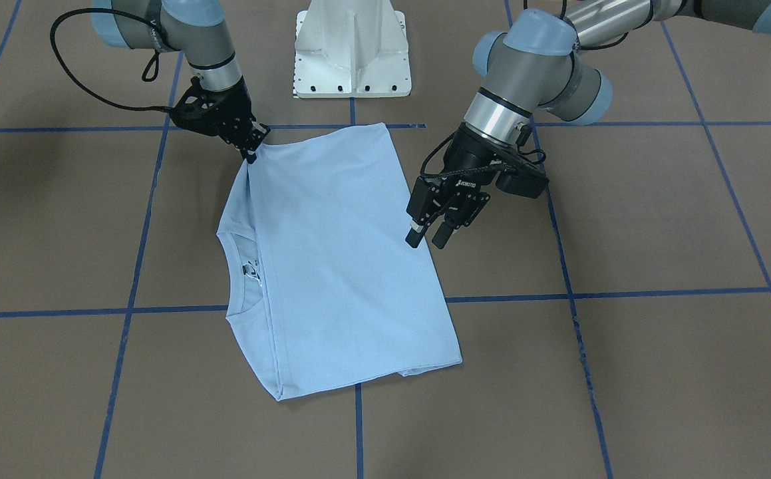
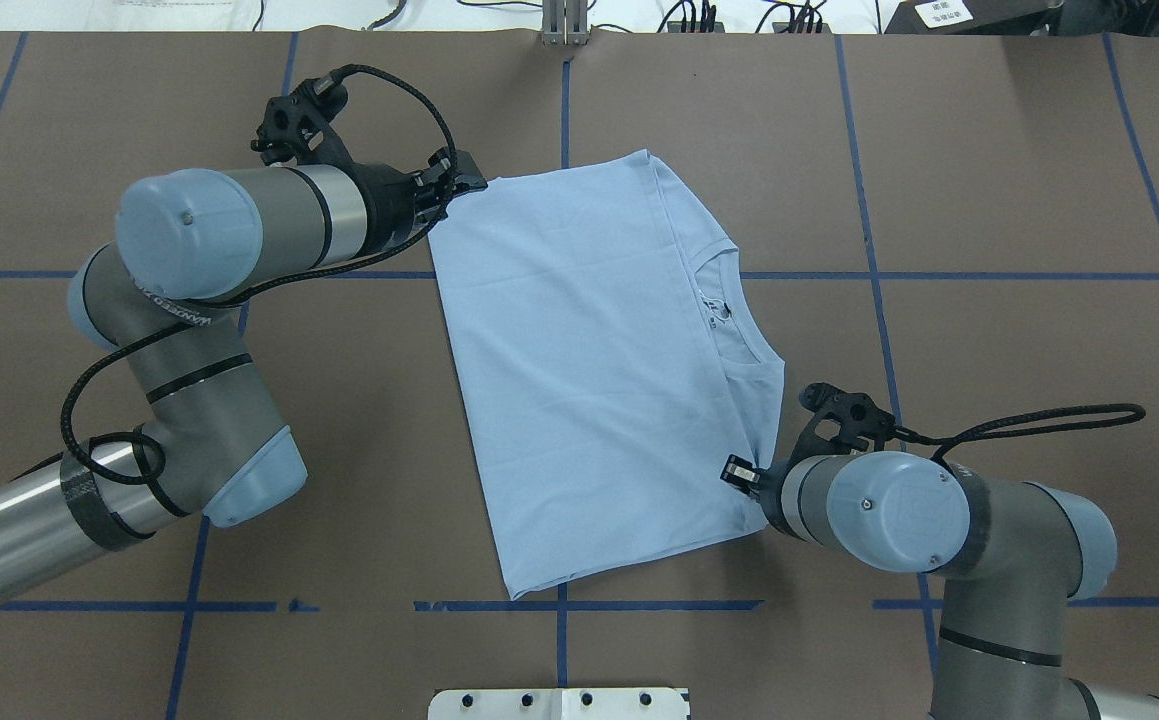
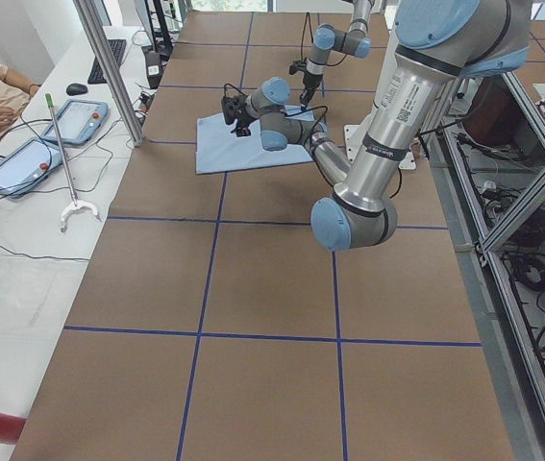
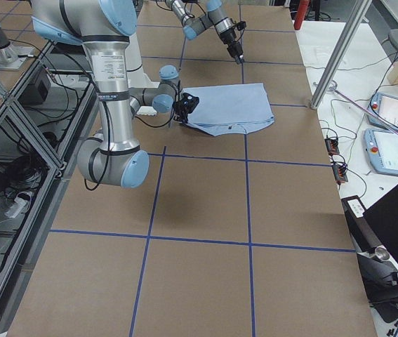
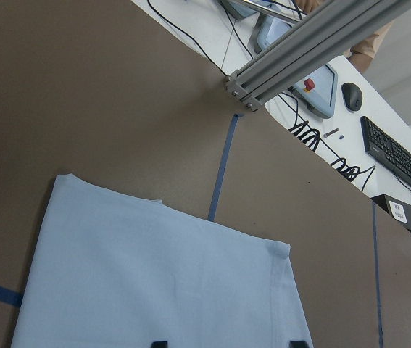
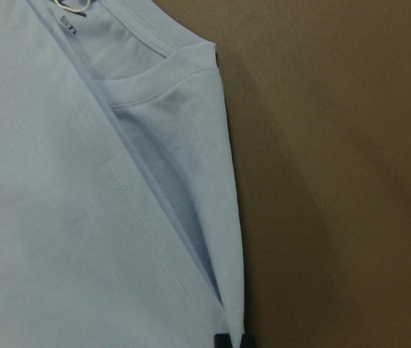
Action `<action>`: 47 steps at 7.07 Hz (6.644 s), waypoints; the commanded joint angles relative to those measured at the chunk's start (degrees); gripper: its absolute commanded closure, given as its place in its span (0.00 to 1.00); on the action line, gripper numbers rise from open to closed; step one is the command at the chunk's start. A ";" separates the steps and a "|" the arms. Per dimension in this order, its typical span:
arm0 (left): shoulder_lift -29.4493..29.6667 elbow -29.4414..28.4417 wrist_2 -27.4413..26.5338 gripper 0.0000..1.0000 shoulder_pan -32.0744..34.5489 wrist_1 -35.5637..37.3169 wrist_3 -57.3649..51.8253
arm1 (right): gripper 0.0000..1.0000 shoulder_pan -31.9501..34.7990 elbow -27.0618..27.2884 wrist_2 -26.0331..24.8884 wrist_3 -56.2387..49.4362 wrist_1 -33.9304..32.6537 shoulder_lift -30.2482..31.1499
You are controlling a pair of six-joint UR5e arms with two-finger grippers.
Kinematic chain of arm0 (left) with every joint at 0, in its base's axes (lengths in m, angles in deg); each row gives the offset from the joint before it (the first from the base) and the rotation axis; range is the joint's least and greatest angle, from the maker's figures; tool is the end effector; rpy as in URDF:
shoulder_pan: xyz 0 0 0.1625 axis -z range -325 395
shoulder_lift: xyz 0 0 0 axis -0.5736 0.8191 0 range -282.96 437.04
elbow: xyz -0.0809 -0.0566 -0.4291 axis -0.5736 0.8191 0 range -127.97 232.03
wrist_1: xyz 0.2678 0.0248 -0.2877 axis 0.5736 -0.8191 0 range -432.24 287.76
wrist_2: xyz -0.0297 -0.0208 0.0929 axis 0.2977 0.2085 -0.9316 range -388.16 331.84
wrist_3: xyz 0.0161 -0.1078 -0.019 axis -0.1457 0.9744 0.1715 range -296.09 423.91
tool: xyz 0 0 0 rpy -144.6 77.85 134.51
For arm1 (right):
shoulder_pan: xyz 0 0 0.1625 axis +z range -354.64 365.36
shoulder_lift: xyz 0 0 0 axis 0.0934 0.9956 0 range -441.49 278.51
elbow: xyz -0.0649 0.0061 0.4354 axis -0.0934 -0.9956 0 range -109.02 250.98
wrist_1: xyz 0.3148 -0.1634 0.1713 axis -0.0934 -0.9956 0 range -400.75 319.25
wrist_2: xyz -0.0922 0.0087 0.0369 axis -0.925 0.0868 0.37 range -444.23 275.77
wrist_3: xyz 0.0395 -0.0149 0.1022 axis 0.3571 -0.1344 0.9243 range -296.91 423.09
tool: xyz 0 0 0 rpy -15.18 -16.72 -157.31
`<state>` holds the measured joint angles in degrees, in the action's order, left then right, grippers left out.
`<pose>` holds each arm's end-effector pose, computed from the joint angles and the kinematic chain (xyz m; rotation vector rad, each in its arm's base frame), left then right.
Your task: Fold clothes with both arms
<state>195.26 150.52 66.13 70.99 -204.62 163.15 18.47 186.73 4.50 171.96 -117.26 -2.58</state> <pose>0.4384 -0.4728 0.2520 0.2634 1.3827 -0.6064 -0.4855 -0.2524 0.3662 -0.0239 -0.8898 0.5311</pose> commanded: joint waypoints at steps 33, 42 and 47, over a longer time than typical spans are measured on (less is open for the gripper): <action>-12.57 14.96 -9.74 1.00 -30.81 16.37 24.78 | 1.00 -5.90 5.36 -4.80 3.71 -3.47 -0.60; -8.90 28.18 -9.74 1.00 -24.07 25.60 22.18 | 1.00 8.56 13.38 7.42 0.90 -2.94 -0.30; 0.59 8.78 -9.65 1.00 -10.69 21.23 6.86 | 1.00 25.55 -13.82 16.02 -12.19 -2.68 -18.05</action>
<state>193.86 164.17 56.50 58.15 -180.90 172.03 41.24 180.29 19.12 161.89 -120.11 -16.30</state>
